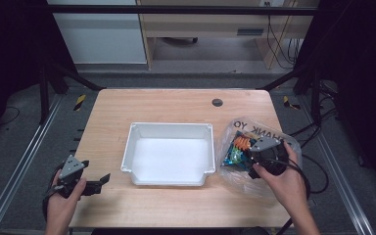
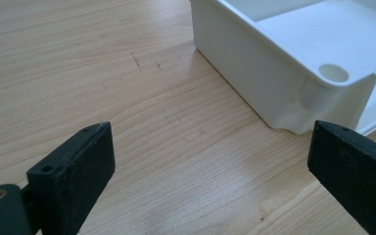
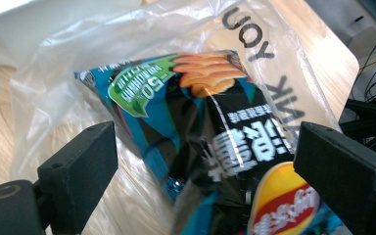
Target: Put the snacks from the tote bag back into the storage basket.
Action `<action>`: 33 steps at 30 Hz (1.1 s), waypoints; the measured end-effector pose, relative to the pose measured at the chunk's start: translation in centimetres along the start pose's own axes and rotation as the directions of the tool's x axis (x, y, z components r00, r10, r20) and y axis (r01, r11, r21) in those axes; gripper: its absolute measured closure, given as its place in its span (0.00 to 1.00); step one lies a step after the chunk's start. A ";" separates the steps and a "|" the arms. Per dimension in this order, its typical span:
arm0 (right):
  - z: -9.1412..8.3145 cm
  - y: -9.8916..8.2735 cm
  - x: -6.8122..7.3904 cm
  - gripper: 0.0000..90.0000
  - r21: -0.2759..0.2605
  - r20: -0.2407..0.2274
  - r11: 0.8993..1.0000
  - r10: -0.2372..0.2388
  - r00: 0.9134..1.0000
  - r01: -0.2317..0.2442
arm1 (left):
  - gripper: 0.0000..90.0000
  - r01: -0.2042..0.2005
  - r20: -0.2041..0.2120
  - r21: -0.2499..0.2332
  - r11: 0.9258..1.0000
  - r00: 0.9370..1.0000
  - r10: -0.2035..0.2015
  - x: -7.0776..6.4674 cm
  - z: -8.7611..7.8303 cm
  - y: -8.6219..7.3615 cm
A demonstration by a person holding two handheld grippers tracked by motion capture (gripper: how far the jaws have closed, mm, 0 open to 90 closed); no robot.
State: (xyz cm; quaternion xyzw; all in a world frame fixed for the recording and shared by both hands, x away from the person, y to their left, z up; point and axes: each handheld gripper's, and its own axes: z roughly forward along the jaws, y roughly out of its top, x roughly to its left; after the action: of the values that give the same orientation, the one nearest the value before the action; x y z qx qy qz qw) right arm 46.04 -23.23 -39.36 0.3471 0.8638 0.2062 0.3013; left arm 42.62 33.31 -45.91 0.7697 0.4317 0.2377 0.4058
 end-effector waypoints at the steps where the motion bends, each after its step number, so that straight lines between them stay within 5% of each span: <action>1: -0.1 0.1 -0.3 0.11 0.015 -0.013 1.000 -0.008 1.000 0.008 | 0.04 0.001 0.003 0.000 1.000 1.000 -0.001 0.0 0.0 0.0; 4: -0.3 0.5 -1.0 0.11 0.065 -0.056 0.997 -0.044 0.997 0.048 | 0.04 0.003 0.010 -0.002 1.000 1.000 -0.003 0.0 0.1 0.0; 12: -1.1 0.8 -2.2 0.11 0.079 -0.153 0.995 -0.050 0.987 0.063 | 0.04 -0.025 -0.009 -0.001 1.000 1.000 0.025 -0.4 0.1 0.2; 15: -1.4 0.9 -2.6 0.14 0.088 -0.143 0.993 -0.067 0.987 0.080 | 0.04 -0.026 -0.009 0.005 1.000 1.000 0.026 -0.4 0.3 0.2; 17: -1.7 1.3 -3.2 0.16 0.108 -0.061 0.986 -0.123 0.991 0.129 | 0.04 -0.034 -0.010 0.015 0.999 0.999 0.034 -0.5 0.4 0.2; 33: 0.3 4.5 -5.7 0.09 0.113 -0.169 0.981 -0.140 0.976 0.160 | 0.03 -0.058 -0.042 0.023 0.998 0.997 0.059 -0.2 0.4 0.1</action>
State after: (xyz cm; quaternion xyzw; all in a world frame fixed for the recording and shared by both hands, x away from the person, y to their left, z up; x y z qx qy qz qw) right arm 51.61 -24.26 -34.86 0.2813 0.9204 0.1551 0.2229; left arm 42.81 32.91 -46.03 0.7811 0.4202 0.2612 0.3810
